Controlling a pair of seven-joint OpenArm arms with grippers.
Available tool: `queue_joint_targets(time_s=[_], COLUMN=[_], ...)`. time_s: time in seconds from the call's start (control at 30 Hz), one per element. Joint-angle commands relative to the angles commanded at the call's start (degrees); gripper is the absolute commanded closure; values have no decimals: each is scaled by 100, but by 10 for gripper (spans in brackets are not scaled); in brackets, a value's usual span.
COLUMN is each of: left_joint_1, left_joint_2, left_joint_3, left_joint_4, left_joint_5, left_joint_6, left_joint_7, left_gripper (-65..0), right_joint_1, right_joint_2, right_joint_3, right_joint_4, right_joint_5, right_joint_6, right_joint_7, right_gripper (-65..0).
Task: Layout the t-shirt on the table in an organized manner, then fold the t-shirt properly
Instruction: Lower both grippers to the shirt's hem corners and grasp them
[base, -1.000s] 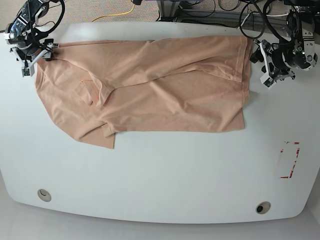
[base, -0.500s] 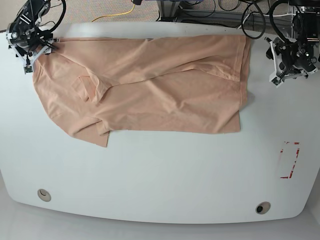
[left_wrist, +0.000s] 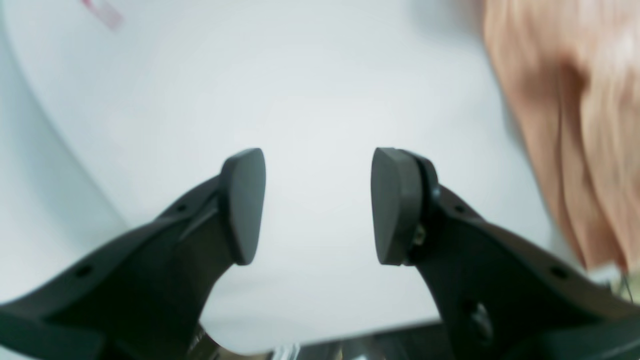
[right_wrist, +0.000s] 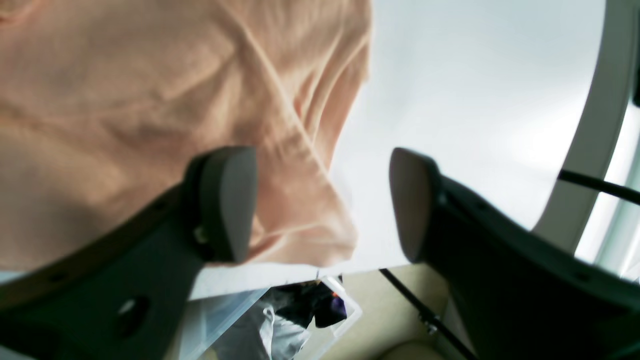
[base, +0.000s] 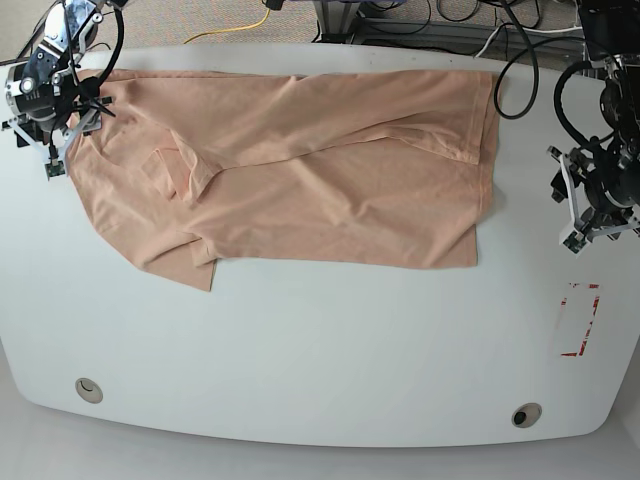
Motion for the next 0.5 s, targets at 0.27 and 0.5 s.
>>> queue_joint_targets(time_s=[0.27,0.5], left_joint_1=[-1196,-1723], left_joint_2=[1152,1811], left_joint_3=[0,9], left_joint_4=[-774,-1371], left_joint_5=[1213,2057], left_joint_6=[0,0], left_joint_7=[-281,-862], left_gripper=[-312,-312], right_joint_1=[1468,2558], right_joint_2=[158,299], right_joint_3=[-633,-738], right_joint_4=[-1160,-2831], right_joint_5=[-9,-26], right_joint_6=[0,0], right_joint_7=[44,844], right_gripper=[-618,-618])
